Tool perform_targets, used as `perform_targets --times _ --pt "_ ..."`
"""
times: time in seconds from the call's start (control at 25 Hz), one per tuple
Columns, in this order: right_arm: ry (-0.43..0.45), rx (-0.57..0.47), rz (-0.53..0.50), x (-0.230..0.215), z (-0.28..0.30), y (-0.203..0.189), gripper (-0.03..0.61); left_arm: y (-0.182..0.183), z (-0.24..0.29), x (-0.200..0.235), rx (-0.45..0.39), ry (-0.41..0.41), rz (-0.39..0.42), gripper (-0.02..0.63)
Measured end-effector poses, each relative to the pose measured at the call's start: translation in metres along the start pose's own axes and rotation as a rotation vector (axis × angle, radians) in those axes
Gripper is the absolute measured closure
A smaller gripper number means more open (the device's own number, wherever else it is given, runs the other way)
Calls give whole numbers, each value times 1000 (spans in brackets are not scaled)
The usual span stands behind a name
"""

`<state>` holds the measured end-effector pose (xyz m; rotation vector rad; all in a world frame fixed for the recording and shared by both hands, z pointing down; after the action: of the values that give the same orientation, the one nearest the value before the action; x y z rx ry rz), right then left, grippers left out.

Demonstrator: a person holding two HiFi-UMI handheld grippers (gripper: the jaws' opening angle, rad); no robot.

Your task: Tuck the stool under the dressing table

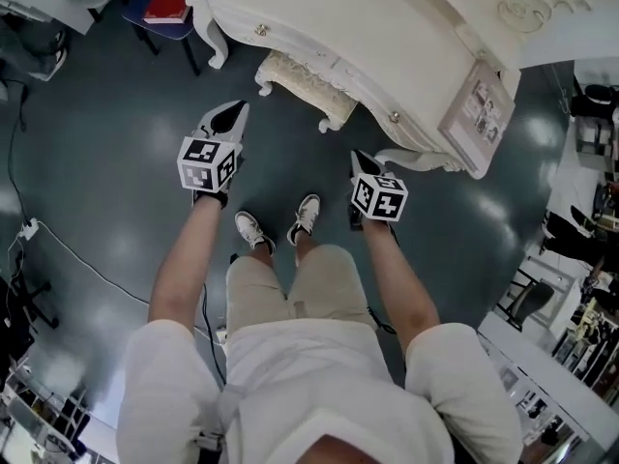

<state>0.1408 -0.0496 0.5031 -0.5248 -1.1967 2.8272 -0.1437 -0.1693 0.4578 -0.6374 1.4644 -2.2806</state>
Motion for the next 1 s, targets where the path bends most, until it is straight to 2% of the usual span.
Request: perform_targets --times 0.08,0.28,0.48,0.72,1.0 --pt "22 -25 -16 13 -15 12 577 9 -15 -2 -7 22 7 598" --pt "47 -70 -207 33 -52 55 577 37 -40 -7 -27 44 38 598" --pt "58 -114 -330 54 -88 76 577 70 -71 -23 -83 57 74 598" --pt "99 -181 -345 78 -120 94 577 104 -112 -50 -149 62 169 598" --pt "155 -304 -326 76 -158 132 577 147 -135 -73 -239 68 165 598"
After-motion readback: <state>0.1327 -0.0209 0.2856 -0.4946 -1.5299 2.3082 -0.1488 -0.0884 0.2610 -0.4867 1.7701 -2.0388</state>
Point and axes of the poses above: the fingertips, and each gripper's own axes: z forward along the fingers, x to its left, y out of its top, the point moved 5 cm from there along -z, backward along the fingers, and after that the axes turned 8 degrees about y, right-handed, at the moved point
